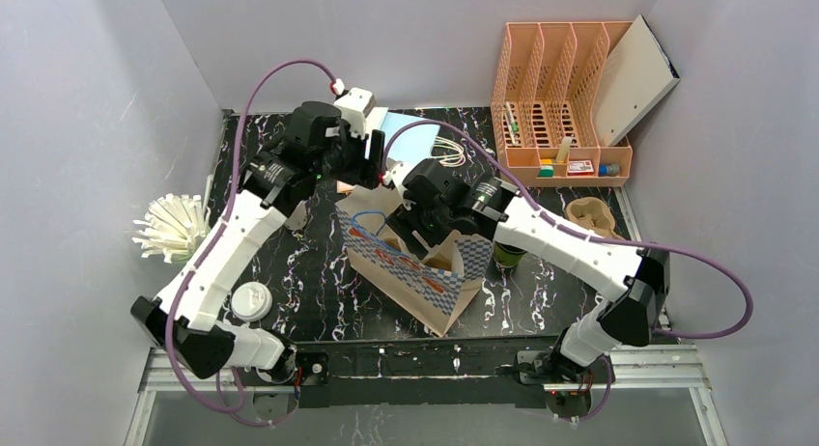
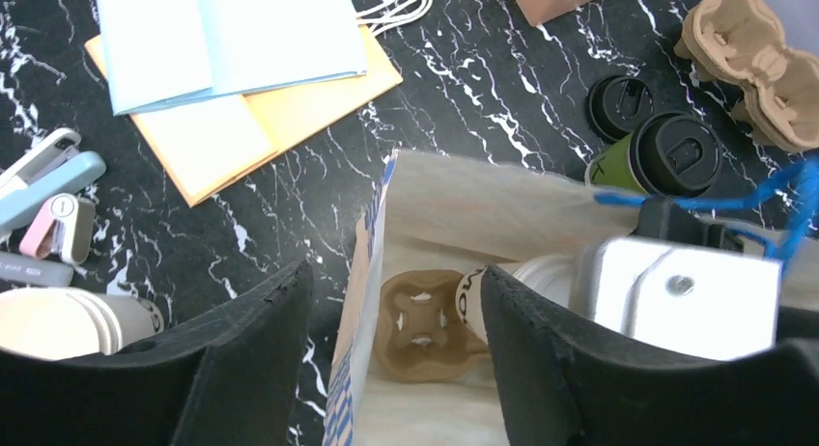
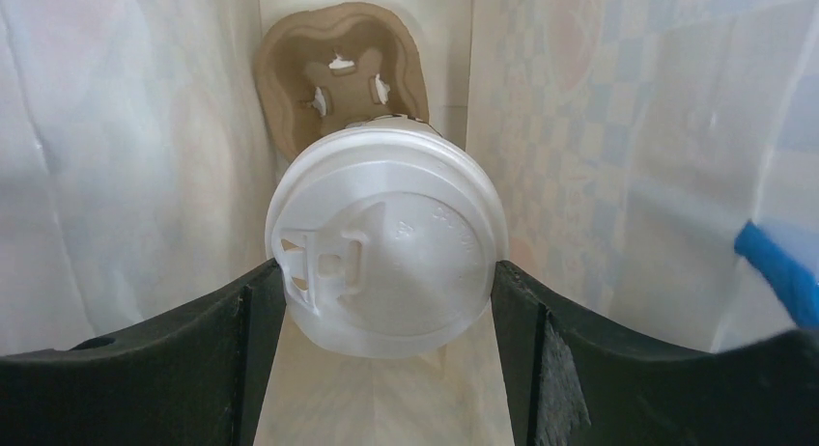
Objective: Pack the takeout coffee
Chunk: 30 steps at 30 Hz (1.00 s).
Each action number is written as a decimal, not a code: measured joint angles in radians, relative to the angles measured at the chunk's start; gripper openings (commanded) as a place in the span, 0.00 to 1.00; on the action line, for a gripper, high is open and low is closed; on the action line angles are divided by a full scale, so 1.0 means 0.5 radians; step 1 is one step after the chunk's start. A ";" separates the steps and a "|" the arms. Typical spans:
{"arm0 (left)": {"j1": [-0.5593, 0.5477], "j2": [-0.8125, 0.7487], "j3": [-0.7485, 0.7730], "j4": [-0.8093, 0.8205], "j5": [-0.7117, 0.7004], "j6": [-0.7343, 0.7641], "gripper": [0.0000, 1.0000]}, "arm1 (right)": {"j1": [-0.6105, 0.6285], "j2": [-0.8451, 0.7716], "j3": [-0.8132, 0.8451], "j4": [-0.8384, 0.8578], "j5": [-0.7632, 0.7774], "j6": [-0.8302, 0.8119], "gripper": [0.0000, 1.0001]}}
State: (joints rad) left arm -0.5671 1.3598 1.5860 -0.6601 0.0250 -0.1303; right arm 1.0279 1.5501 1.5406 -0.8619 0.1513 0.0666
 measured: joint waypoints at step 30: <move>-0.035 0.247 0.011 -0.211 0.012 0.397 0.00 | 0.000 -0.249 -0.199 0.063 0.118 -0.091 0.24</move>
State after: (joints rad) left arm -0.5846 1.4834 1.5913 -0.7658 0.0311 0.0685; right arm 1.0279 1.4258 1.4410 -0.8307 0.2104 0.0212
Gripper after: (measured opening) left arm 0.008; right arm 0.805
